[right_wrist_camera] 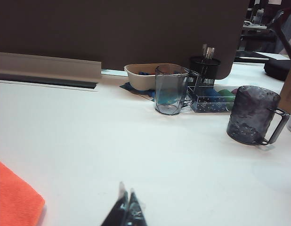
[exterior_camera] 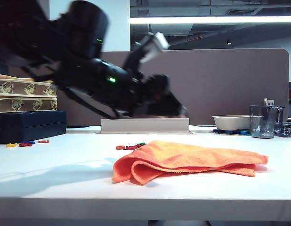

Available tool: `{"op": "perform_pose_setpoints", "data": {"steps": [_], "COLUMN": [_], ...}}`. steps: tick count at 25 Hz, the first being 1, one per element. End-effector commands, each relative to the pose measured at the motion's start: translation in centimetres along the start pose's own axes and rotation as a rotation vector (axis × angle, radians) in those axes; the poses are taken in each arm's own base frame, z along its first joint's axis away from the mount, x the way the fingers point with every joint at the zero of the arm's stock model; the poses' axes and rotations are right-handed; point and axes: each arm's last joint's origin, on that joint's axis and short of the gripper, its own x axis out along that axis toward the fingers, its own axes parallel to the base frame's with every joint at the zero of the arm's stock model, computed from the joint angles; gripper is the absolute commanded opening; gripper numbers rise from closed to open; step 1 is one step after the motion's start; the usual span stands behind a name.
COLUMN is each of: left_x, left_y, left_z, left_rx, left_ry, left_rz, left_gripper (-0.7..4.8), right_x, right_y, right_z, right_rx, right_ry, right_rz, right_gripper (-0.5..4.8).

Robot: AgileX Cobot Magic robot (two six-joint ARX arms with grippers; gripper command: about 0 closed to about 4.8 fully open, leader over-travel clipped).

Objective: Use an orange cloth to wipe the letter magnets on the table away for a distance.

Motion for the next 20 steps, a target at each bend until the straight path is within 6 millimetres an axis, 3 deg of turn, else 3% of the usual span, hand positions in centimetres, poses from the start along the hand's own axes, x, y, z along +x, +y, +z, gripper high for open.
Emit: {"op": "perform_pose_setpoints", "data": {"steps": [1,4,15,20], "left_x": [1.3,2.8,6.3,7.0], "left_y": [-0.9,-1.3,-0.5,-0.3], "left_z": [0.3,0.6,0.2,0.0], "left_rx": [0.095,0.116,0.067,0.062], "left_ry": [0.056,0.088,0.260,0.278], "left_rz": [0.008,0.038,0.043,0.039], "left_gripper": [2.84,3.45,3.45,3.40], "right_x": [0.0,0.0,0.0,0.0], "right_y": [0.0,0.0,0.0,0.3], "right_z": [-0.1,-0.1,-0.1,-0.1], "right_rx": [0.001,0.001,0.001,0.002], "right_ry": [-0.012,-0.012,-0.012,-0.014], "right_rz": [-0.001,0.000,0.001,0.025], "right_gripper": [-0.05,-0.05,-0.05,-0.05]}}
